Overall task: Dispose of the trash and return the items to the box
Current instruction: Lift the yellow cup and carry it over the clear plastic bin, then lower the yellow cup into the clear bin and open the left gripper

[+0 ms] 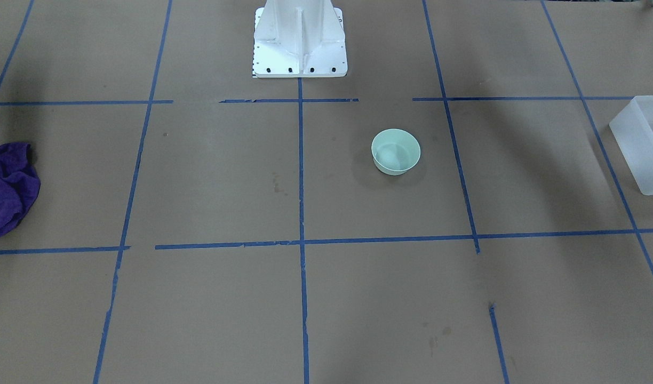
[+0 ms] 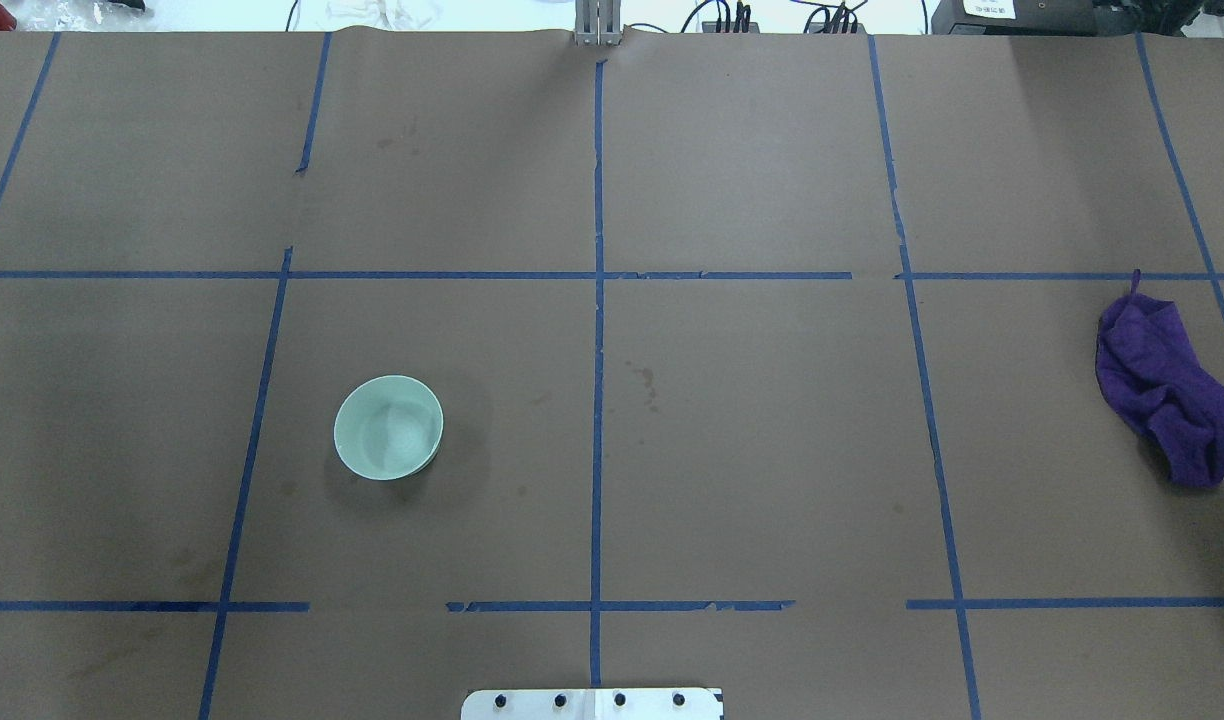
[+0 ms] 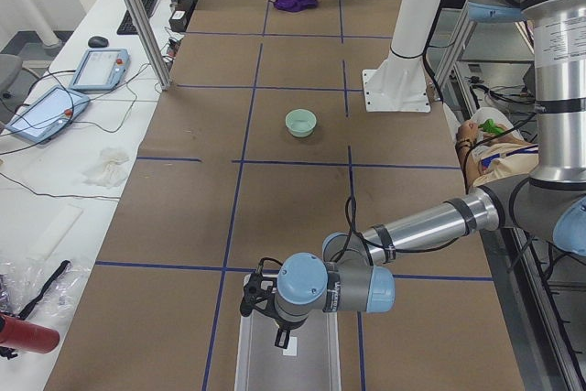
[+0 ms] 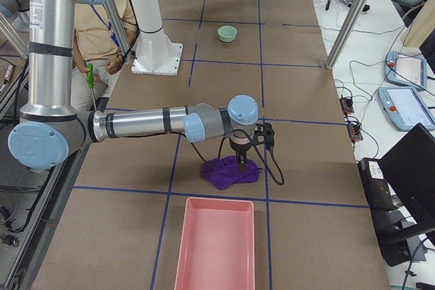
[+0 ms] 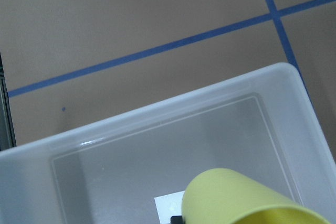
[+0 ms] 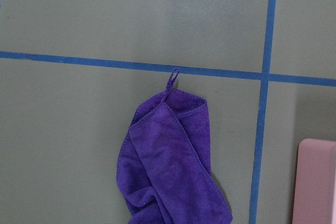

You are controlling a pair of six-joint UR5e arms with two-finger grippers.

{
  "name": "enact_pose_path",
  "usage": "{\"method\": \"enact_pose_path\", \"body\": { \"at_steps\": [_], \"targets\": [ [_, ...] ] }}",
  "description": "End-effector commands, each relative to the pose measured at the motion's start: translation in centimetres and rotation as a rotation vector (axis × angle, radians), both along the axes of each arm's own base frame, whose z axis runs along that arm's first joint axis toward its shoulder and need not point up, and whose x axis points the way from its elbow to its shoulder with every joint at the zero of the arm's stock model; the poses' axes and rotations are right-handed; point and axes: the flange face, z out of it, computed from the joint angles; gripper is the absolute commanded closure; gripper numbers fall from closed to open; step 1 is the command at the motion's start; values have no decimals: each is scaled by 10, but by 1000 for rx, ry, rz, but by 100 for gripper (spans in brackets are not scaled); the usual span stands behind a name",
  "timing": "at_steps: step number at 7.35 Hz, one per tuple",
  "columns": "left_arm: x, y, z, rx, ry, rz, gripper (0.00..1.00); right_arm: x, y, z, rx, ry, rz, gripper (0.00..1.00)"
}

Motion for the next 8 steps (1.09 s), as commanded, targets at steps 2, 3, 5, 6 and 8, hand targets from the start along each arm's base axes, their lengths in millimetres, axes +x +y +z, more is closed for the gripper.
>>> {"method": "enact_pose_path", "body": {
  "at_steps": [2, 3, 5, 6, 8],
  "targets": [
    [39, -11, 23, -57, 50, 76, 100, -1, 1, 1, -3, -1, -4, 0],
    [54, -17, 26, -64, 51, 111, 100, -2, 1, 2, -4, 1, -5, 0],
    [58, -36, 39, -80, 46, 121, 100, -2, 2, 3, -6, 1, -5, 0],
    [58, -38, 38, -79, 51, 122, 83, -2, 2, 3, -7, -1, -5, 0],
    [61, -38, 39, -80, 51, 128, 74, -7, 2, 4, -11, 3, -15, 0]
  ]
}}
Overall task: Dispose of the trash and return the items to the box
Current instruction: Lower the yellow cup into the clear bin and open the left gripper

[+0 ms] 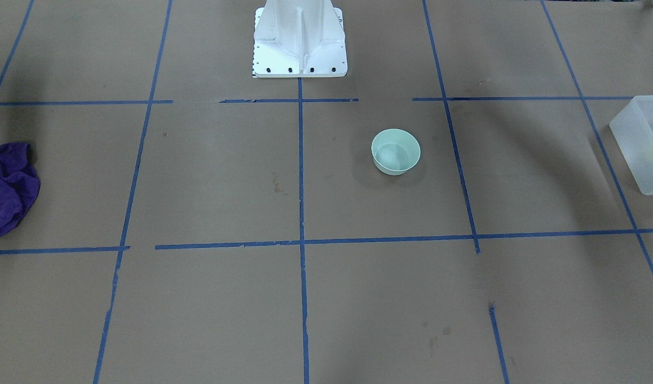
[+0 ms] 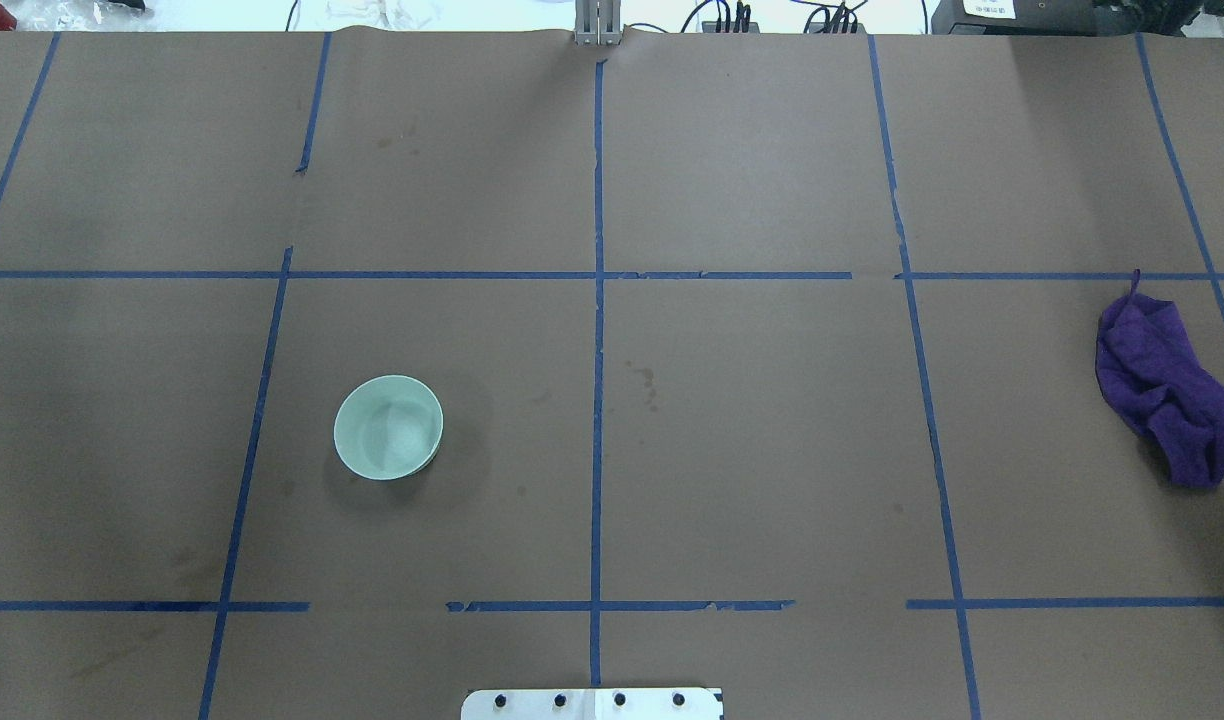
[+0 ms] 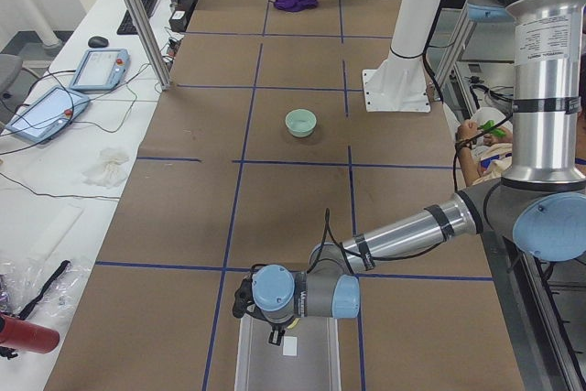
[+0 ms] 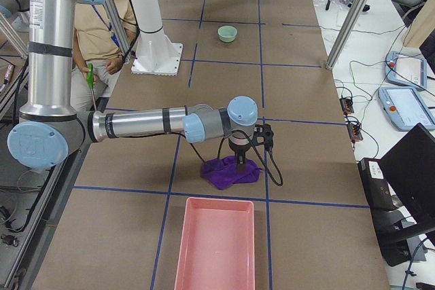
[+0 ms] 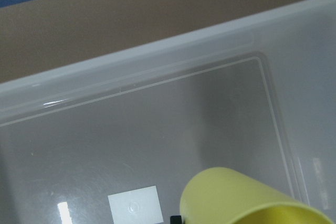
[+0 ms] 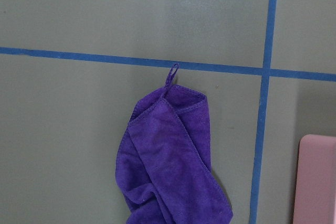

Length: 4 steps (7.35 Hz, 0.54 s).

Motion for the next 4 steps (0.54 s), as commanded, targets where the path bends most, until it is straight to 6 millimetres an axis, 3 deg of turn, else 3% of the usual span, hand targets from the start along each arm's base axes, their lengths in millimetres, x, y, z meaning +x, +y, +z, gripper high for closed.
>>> {"method": "enact_pose_path", "body": {
  "at_steps": [1, 3, 4],
  "targets": [
    [2, -13, -11, 23, -2, 2, 64, -5, 1, 3, -7, 2, -8, 0],
    [2, -42, -60, 117, -6, 0, 45, -32, 3, 11, -31, 29, -49, 0],
    [-8, -50, -97, 172, -5, -22, 39, -36, 4, 28, -58, 55, -58, 0]
  ]
}}
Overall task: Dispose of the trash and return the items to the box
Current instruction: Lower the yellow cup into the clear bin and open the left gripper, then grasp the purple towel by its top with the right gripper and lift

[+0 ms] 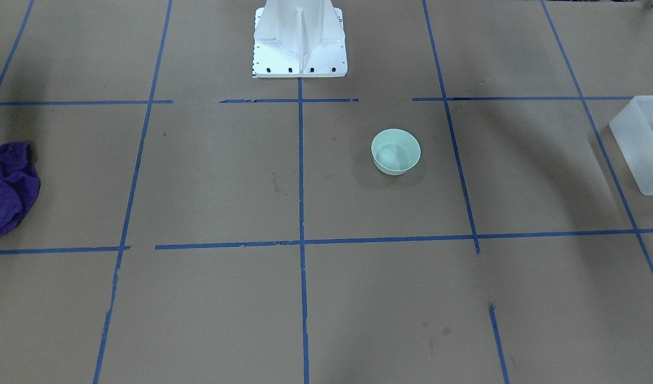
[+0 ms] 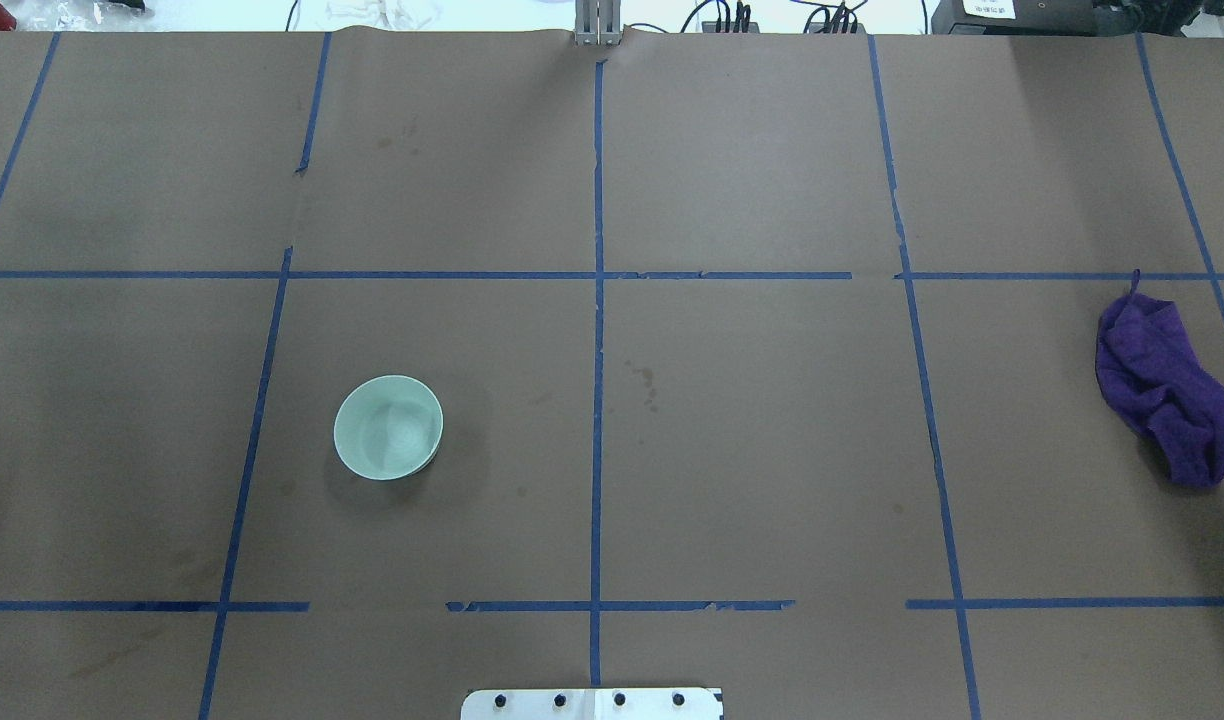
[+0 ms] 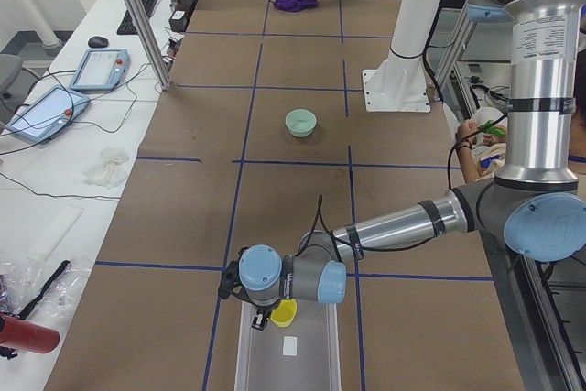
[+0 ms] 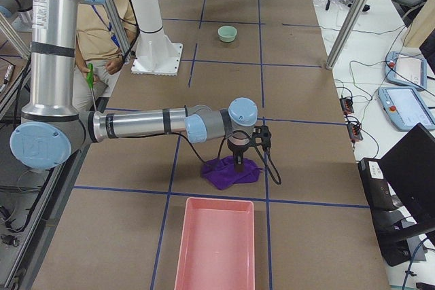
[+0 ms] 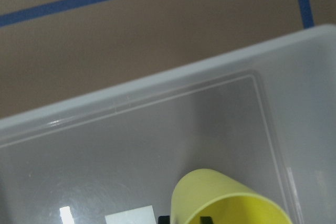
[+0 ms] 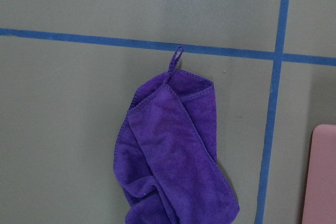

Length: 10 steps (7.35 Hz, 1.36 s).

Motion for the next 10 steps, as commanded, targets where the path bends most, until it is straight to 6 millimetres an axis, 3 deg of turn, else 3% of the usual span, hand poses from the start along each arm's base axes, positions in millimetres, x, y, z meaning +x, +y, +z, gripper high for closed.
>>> {"method": "enact_pose_path", "body": {
  "at_steps": [1, 2, 3, 4, 7, 8, 9, 10],
  "targets": [
    [-33, -19, -82, 80, -1, -72, 34, -22, 1, 38, -10, 25, -38, 0],
    [-35, -23, -133, 65, 3, -89, 31, -35, 3, 72, -4, 16, -38, 0],
    [-35, -23, -184, 31, 16, -157, 31, -49, 6, 90, 19, -7, -12, 0],
    [-35, -21, -199, 11, 30, -201, 31, -64, 7, 83, 5, -31, 32, 0],
    [-34, -22, -199, 5, 36, -204, 28, -96, 14, 79, 8, -34, 3, 0],
    [-34, -22, -197, -1, 36, -205, 28, -98, 20, 84, 3, -26, -6, 6],
    [-34, -22, -197, 1, 36, -205, 28, -96, 25, 89, -6, -20, -5, 41],
    [-34, -22, -197, -3, 36, -207, 28, -96, 26, 91, -2, -7, -4, 70]
  ]
}}
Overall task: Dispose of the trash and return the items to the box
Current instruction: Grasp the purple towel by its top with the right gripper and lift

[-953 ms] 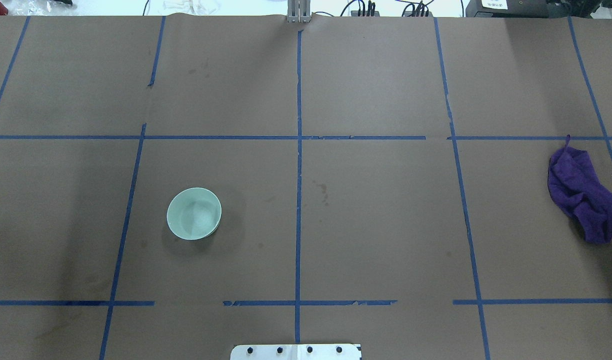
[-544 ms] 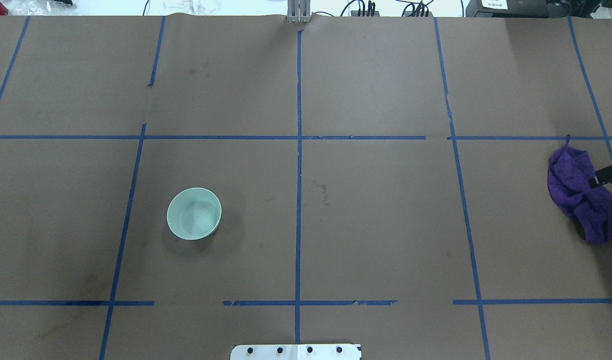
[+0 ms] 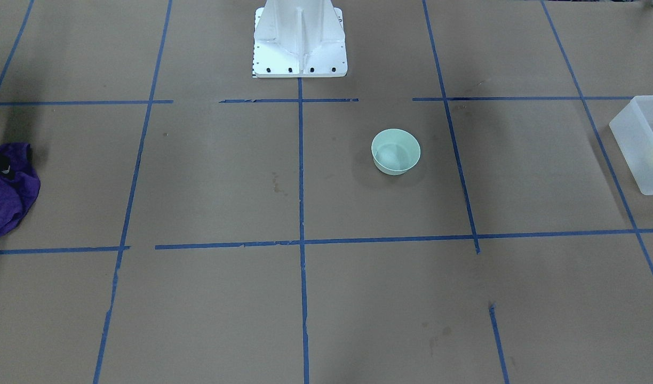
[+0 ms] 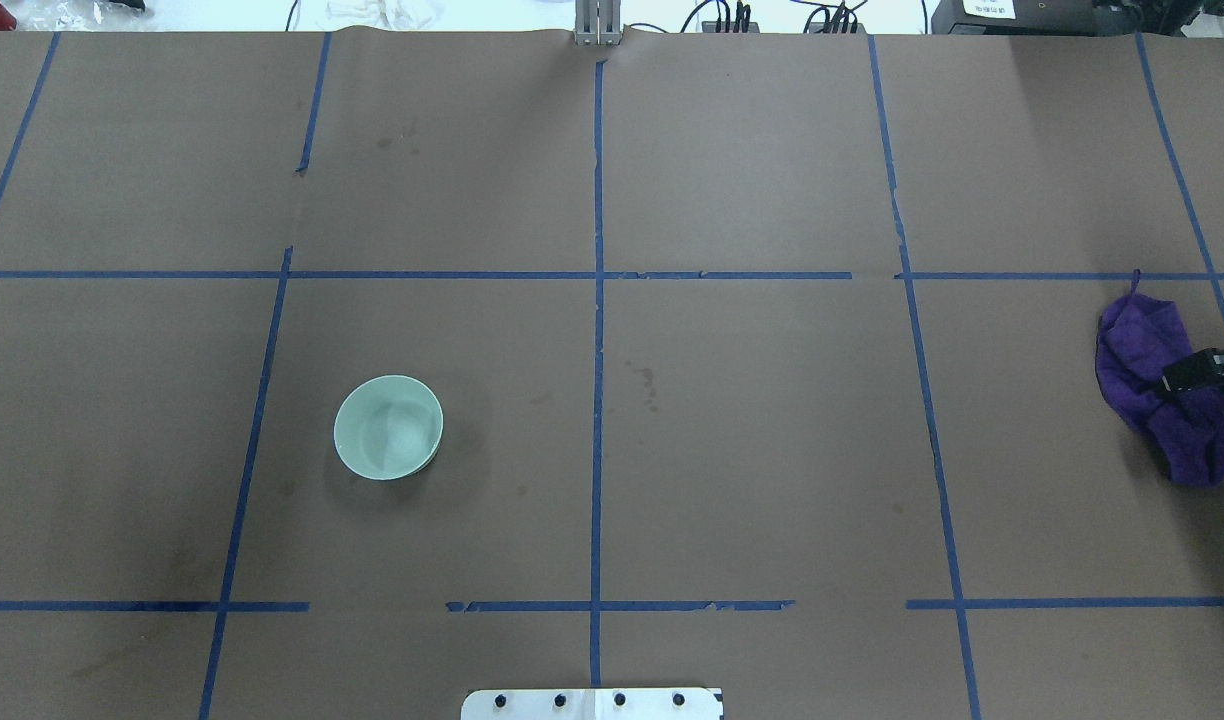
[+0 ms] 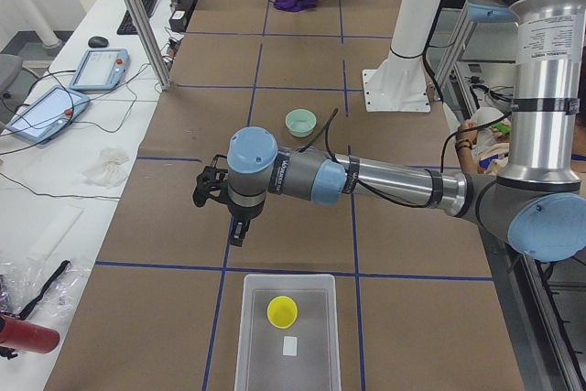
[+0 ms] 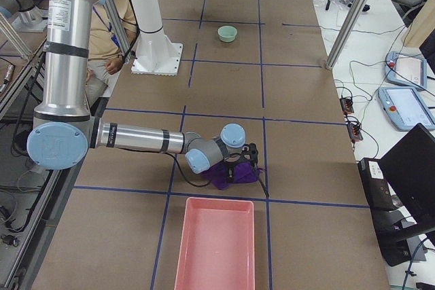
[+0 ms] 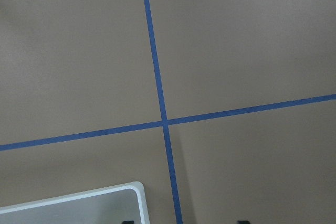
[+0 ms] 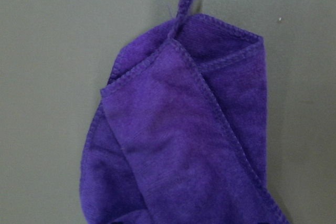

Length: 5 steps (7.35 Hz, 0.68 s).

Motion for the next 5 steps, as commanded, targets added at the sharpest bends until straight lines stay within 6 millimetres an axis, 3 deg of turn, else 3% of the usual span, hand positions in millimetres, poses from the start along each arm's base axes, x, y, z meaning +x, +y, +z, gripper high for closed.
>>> {"method": "enact_pose_path", "body": {
  "at_steps": [1, 2, 3, 4, 5],
  "targets": [
    [0, 0, -2, 0, 1, -3, 28, -2, 8, 9, 2, 33, -8, 92],
    [1, -1, -4, 5, 1, -1, 28, -2, 11, 13, -1, 42, -9, 100],
    [1, -1, -5, 6, 1, -3, 28, -1, 10, 10, 1, 40, -6, 100],
    [1, -5, -14, 23, 0, -2, 28, 0, 8, -5, 26, 26, 2, 100],
    [6, -21, -38, 34, 40, -19, 28, 21, 5, -37, 72, 3, 46, 100]
  ]
}}
